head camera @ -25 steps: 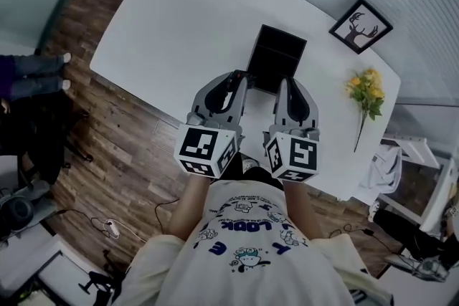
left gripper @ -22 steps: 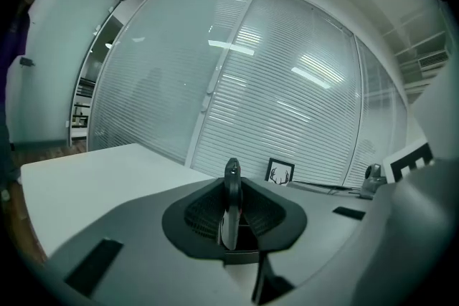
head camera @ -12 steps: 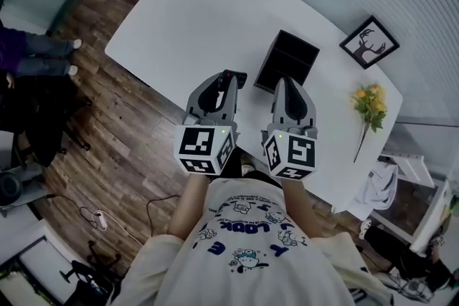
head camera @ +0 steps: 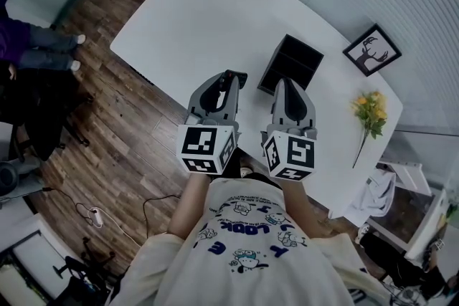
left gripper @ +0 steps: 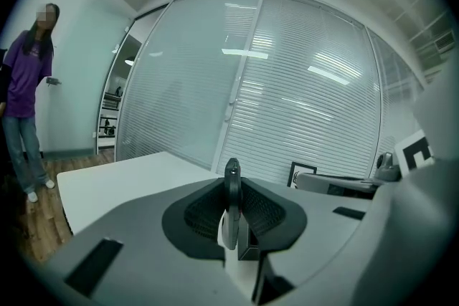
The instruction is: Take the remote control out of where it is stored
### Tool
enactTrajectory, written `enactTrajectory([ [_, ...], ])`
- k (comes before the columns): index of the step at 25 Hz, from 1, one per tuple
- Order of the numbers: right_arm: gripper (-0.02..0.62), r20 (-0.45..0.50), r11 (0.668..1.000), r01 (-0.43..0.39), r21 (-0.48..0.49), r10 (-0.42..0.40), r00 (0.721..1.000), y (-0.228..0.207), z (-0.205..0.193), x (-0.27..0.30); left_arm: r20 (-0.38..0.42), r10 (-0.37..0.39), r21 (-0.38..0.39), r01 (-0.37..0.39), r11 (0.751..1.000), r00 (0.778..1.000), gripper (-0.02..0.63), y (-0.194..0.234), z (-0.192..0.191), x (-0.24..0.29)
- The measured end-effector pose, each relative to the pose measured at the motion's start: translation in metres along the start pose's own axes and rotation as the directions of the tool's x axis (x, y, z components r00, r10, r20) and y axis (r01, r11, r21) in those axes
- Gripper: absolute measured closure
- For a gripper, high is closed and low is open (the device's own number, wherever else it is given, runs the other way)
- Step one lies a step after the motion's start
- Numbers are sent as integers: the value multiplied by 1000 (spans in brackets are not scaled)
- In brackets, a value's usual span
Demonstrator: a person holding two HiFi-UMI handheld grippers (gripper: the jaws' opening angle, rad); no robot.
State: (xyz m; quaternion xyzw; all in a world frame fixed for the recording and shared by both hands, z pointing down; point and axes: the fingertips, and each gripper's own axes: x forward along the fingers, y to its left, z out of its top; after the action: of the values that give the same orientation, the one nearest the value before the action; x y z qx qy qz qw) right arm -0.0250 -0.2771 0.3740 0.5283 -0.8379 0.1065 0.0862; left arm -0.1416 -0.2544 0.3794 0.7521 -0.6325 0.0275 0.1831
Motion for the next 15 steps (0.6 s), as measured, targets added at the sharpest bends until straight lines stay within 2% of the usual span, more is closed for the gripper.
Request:
enactTrajectory([
  [15,554,2,1000,6,5,-6,1000,-7,3,-2,4,-10,11,10,1000,1000,537,-11,2,3],
])
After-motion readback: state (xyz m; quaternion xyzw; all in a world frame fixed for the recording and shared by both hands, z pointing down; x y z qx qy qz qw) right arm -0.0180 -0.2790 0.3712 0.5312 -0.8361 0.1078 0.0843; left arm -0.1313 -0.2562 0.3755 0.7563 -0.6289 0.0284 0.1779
